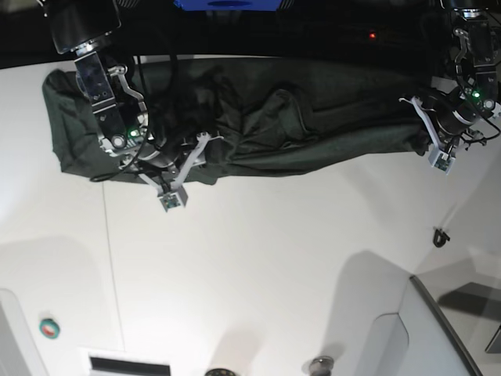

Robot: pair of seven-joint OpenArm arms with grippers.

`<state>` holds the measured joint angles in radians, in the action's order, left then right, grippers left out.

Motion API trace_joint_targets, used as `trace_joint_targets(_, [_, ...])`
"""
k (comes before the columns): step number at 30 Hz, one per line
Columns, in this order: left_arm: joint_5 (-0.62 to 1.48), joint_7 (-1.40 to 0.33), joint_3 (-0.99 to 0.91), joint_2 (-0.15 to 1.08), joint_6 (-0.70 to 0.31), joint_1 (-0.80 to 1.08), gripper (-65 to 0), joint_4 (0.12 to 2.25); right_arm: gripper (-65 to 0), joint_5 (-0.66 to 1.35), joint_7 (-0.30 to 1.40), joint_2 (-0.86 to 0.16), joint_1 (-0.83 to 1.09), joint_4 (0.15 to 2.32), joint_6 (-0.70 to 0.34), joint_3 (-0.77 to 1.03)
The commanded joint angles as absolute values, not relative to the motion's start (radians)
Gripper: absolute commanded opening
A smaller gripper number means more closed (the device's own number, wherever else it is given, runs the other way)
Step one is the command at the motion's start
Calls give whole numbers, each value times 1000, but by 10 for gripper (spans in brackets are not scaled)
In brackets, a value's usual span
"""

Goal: Layout the t-shirt on the table in an organized manner, then fold the t-shirt properly

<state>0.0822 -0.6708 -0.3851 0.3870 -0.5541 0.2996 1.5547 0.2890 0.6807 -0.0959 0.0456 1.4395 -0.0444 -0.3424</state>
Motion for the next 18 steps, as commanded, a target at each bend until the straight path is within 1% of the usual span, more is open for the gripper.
trace_joint_targets(1, [91,-659,-392,403,-552,294,-650,1572,-393,297,665,-96,30,1455,-51,-340])
trace_joint_targets(2, [91,-659,-392,403,-552,294,-650,1572,-396,297,665,-96,31,1455,-51,-340])
trace_joint_targets(4, [91,-657,-392,403,-552,294,-650,1572,-440,297,665,-96,30,1455,-51,-340])
trace_joint_targets(5, [91,-657,-392,403,-552,294,-650,1572,-476,297,667,-96,28,1455,-51,-340])
trace_joint_targets(8, [91,-657,-392,403,-552,294,-650,1572,-627,298,671,-96,27,1455,-70,-340])
trace_joint_targets(9, [91,-657,-392,403,-552,294,-650,1572,-650,300,671,-96,28,1455,-81,-340])
trace_joint_targets(12, [91,-657,-392,401,-552,294,-650,1572,-645,300,665,-84,45,1468,-120,-340])
trace_joint_targets(16, [91,-657,-392,401,-552,294,-650,1572,-645,300,671,-39,84,1550,-157,-346])
trace_joint_targets(18, [91,-657,-392,401,-552,294,-650,1572,-645,300,671,-25,90,1578,-176,-410])
